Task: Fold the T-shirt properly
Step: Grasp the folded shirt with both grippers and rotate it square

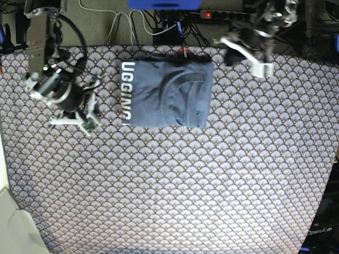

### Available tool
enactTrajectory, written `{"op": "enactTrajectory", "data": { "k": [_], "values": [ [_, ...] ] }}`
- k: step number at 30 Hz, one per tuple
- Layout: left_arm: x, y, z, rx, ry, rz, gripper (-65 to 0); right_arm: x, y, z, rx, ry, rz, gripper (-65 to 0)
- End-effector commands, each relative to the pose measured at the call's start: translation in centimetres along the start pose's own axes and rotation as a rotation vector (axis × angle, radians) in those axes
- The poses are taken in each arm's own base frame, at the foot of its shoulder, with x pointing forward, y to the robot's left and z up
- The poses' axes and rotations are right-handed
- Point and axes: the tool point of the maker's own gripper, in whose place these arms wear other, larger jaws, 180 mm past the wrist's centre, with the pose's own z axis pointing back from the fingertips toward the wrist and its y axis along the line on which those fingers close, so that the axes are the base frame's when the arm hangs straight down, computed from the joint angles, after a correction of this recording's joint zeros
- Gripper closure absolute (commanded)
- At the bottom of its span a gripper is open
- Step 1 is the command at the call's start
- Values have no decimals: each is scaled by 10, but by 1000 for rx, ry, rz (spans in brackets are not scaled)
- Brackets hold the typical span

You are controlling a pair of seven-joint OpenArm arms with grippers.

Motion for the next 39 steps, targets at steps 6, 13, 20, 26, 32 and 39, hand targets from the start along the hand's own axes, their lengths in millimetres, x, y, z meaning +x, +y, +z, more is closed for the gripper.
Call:
{"op": "enactTrajectory", "data": {
  "k": [6, 13, 20, 26, 32, 39],
  "values": [
    [-8, -25, -13, -76, 26, -21, -3, -1, -16, 8, -45, -20, -21, 0],
    [-27, -17, -26, -63, 85, -9, -3, -5, -18, 10, -48, -6, -10, 0],
    [-24, -9, -39, -51, 88, -6, -3, -9, -16, 9, -43, 5, -11, 0],
    [-6, -8, -50, -53, 55, -13, -3, -16, -9, 7, -24, 18, -18, 0],
    [-6, -5, -67, -39, 60, 20, -3, -22, -4, 8, -12, 34, -22, 0],
    [25, -20, -97, -65, 3, 62, -3, -27, 0, 8, -1, 49, -25, 0]
  ]
}}
